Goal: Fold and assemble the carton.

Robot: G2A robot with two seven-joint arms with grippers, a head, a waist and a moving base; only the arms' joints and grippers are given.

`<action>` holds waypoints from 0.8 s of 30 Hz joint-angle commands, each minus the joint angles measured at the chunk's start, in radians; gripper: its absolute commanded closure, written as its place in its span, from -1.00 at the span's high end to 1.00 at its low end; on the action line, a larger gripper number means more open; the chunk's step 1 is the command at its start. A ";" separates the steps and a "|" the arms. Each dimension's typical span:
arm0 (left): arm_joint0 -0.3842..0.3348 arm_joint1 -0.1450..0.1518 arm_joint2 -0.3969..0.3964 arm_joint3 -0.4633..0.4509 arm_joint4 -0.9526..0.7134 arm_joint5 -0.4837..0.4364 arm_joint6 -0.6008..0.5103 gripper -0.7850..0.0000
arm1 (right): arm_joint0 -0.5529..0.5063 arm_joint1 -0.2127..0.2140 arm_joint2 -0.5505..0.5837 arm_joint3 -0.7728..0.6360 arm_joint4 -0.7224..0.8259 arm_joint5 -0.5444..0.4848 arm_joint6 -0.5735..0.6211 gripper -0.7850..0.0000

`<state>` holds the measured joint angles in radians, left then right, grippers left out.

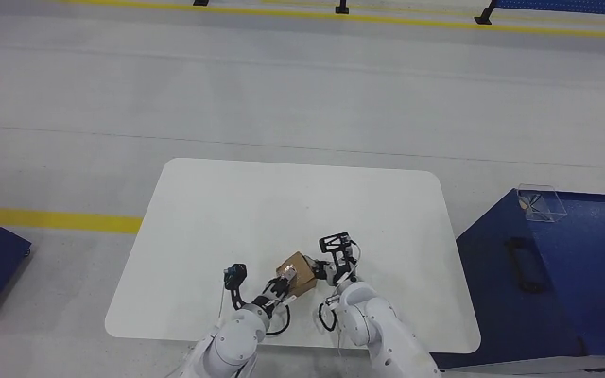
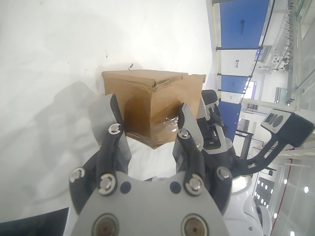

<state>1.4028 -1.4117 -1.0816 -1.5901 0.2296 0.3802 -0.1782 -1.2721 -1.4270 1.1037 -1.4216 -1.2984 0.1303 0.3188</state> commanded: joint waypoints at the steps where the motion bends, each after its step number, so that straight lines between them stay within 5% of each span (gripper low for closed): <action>1: -0.002 0.000 0.002 0.003 0.002 0.002 0.001 0.06 | 0.006 -0.002 -0.005 0.009 -0.001 0.003 0.000 1.00; 24: -0.006 -0.002 0.004 0.012 0.014 0.013 -0.005 0.12 | 0.011 -0.009 0.005 0.013 0.009 0.030 -0.006 1.00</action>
<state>1.3974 -1.4135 -1.0766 -1.5784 0.2452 0.3927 -0.1817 -1.2615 -1.4361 1.1076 -1.4099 -1.2894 0.1606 0.3131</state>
